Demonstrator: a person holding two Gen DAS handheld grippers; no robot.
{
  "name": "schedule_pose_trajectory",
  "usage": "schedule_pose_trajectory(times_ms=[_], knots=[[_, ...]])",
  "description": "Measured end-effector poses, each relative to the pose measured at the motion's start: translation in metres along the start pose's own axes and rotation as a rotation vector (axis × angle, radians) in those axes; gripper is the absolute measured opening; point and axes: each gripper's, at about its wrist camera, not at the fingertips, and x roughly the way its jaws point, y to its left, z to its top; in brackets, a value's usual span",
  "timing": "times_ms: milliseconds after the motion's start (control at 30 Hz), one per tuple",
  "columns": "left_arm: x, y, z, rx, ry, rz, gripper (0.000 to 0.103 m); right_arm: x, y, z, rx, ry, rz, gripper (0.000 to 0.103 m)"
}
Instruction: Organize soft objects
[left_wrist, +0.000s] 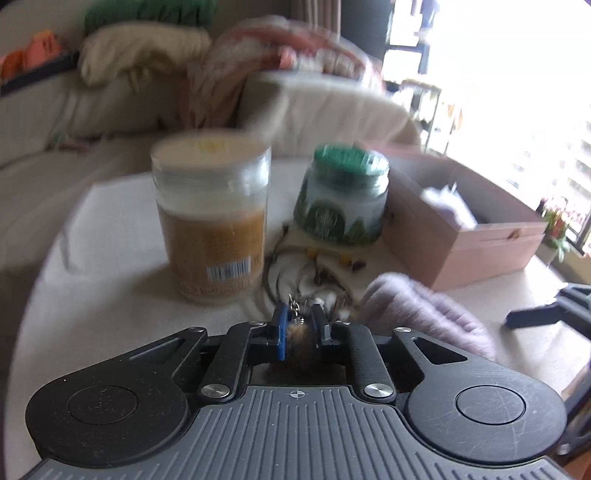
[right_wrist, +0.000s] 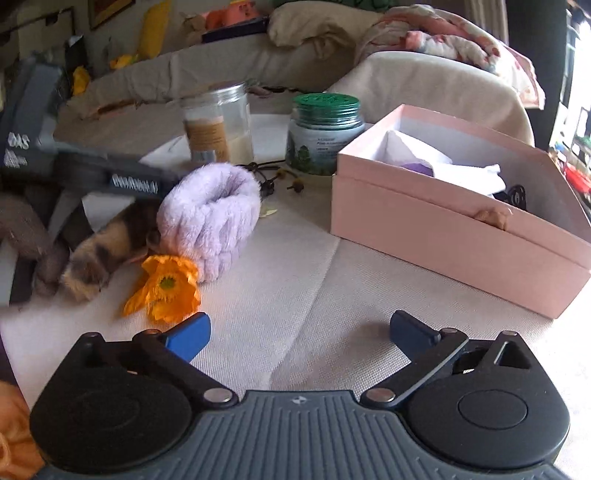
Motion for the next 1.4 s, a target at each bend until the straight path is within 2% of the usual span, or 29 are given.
schedule_pose_trajectory(times_ms=[67, 133, 300, 400, 567, 700, 767, 867, 967, 1033, 1133, 1167, 1233, 1400], knots=[[-0.025, 0.004, 0.003, 0.007, -0.084, -0.023, 0.014, -0.001, 0.001, -0.001, -0.008, -0.001, 0.009, 0.102], [-0.045, 0.008, 0.005, 0.015, -0.135, -0.019, 0.014, -0.004, 0.002, 0.001, -0.009, -0.012, 0.034, 0.094], [-0.070, 0.024, 0.002, -0.012, -0.159, 0.024, 0.014, -0.024, 0.016, 0.020, -0.038, -0.141, 0.075, 0.093], [-0.081, 0.033, 0.002, -0.036, -0.175, 0.044, 0.014, -0.027, 0.028, 0.032, -0.065, -0.179, 0.076, 0.093], [-0.103, 0.067, 0.003, -0.112, -0.211, 0.113, 0.014, -0.018, 0.033, 0.030, -0.084, -0.142, 0.044, 0.093], [-0.110, 0.085, 0.000, -0.146, -0.198, 0.175, 0.014, -0.010, 0.024, 0.020, -0.044, -0.102, 0.020, 0.093], [-0.113, 0.088, 0.001, -0.154, -0.199, 0.141, 0.014, -0.008, 0.018, 0.017, -0.029, -0.090, 0.006, 0.093], [-0.120, 0.082, 0.009, -0.162, -0.242, 0.039, 0.014, -0.003, 0.009, 0.013, 0.000, -0.077, -0.013, 0.093], [-0.132, 0.064, 0.027, -0.098, -0.306, 0.009, 0.014, 0.002, 0.002, 0.011, 0.039, -0.063, -0.018, 0.093], [-0.141, 0.053, 0.039, -0.056, -0.345, -0.002, 0.014, -0.001, 0.001, 0.010, 0.044, -0.083, -0.018, 0.093], [-0.155, 0.047, 0.050, -0.045, -0.397, -0.029, 0.014, -0.017, 0.005, 0.011, 0.008, -0.165, -0.022, 0.093], [-0.158, 0.047, 0.052, -0.055, -0.403, -0.057, 0.014, -0.022, 0.007, 0.012, -0.011, -0.188, -0.023, 0.093], [-0.155, 0.044, 0.054, -0.041, -0.357, -0.092, 0.014, -0.029, 0.013, 0.015, -0.052, -0.217, -0.028, 0.093], [-0.147, 0.048, 0.043, -0.075, -0.320, -0.167, 0.014, -0.035, 0.028, 0.026, -0.089, -0.238, 0.002, 0.093]])
